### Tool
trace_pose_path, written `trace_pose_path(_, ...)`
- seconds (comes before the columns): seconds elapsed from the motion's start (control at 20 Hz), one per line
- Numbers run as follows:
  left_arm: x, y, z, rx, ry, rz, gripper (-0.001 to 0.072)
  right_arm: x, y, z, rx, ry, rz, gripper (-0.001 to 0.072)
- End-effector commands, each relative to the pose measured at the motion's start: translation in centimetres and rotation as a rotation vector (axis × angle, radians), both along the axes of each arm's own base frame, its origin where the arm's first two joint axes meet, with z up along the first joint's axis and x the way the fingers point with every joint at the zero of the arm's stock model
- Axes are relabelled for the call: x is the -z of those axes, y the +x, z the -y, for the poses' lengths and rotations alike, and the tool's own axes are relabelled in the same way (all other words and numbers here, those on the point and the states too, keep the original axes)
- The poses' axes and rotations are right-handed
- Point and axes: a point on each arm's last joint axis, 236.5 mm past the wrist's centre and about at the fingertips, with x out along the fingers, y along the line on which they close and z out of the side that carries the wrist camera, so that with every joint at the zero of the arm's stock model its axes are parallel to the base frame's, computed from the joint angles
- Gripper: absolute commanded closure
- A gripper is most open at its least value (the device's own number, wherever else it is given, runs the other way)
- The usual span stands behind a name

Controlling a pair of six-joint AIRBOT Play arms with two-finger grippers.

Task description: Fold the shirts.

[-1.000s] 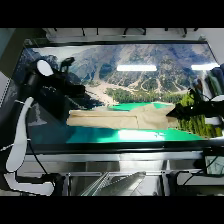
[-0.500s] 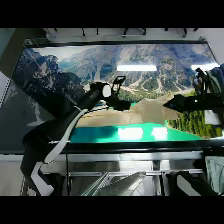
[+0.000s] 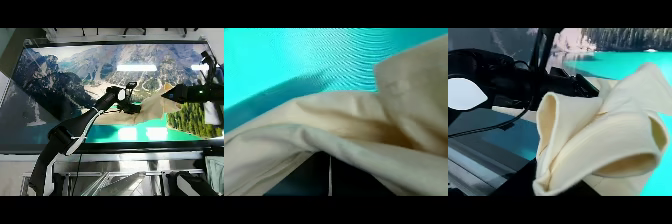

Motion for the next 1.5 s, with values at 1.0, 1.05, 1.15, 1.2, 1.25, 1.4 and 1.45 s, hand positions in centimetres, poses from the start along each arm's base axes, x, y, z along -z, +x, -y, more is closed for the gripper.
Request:
trace_pose_path(1.0,-17.5,0.2,-39.1,-0.405,0.223,0.172,0.0694,7.1,3.8,-25.6,-0.230,0.223,-0.069,0.0689)
trace_pose_path(1.05,-17.7,0.0,-40.1,-0.434,0.222,0.189,0.0694,8.1,3.8,-26.8,-0.223,0.240,-0.092,0.0689)
trace_pose_path(1.15,-18.0,-0.4,-41.8,-0.486,0.219,0.213,0.0694,10.6,3.5,-28.7,-0.228,0.236,-0.136,0.0689)
trace_pose_path(1.2,-18.1,-0.6,-42.6,-0.504,0.220,0.224,0.0694,12.0,3.0,-29.5,-0.239,0.230,-0.167,0.0689)
trace_pose_path(1.25,-18.1,-0.8,-43.1,-0.520,0.221,0.230,0.0694,13.5,2.4,-30.5,-0.250,0.230,-0.203,0.0689)
trace_pose_path(1.4,-17.5,-1.5,-44.1,-0.533,0.230,0.210,0.0694,16.3,0.8,-33.4,-0.285,0.272,-0.263,0.0689)
trace_pose_path(1.45,-17.3,-1.5,-44.1,-0.529,0.232,0.206,0.0693,16.7,0.6,-34.4,-0.285,0.303,-0.268,0.0689)
